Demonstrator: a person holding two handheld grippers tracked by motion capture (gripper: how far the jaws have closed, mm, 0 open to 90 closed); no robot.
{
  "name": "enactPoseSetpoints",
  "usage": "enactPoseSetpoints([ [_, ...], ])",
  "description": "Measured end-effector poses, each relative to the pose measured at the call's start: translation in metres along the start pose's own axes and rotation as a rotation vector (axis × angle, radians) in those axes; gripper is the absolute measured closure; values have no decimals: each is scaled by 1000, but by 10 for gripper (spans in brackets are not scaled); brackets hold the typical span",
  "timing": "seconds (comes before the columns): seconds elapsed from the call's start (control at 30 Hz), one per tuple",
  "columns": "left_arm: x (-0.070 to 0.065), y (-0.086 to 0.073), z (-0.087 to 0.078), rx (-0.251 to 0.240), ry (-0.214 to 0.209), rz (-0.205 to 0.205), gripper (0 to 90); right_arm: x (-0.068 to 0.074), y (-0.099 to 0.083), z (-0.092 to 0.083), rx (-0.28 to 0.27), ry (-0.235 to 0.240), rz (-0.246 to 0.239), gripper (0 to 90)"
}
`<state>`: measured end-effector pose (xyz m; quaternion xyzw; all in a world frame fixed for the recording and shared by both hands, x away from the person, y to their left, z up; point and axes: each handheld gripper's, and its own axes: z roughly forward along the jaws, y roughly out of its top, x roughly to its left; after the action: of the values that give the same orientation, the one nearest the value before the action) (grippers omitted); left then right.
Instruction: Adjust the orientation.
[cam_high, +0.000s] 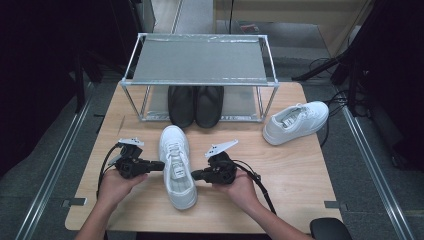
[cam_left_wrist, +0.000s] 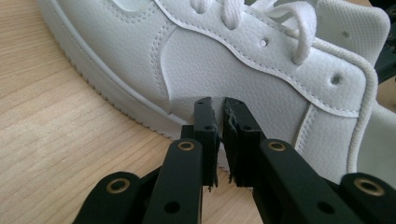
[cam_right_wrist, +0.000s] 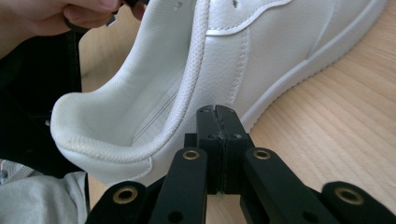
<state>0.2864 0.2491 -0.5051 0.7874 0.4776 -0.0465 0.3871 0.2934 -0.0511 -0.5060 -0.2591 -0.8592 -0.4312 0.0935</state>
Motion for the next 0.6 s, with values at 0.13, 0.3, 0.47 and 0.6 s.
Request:
enactPoseSetpoints([
  [0.13,0,-1,-1,7,-16,6,843,5,-2,2,8,15,-5,900],
  [0.3,-1,0,0,13,-30,9,859,7,-3,2,10,19,-7,900],
  [0.47,-2,2,4,15,-33,23,860,10,-4,2,18,29,-4,900],
  [0.6,-3,6,8,20,-42,34,862,11,-7,0,18,32,-3,895],
])
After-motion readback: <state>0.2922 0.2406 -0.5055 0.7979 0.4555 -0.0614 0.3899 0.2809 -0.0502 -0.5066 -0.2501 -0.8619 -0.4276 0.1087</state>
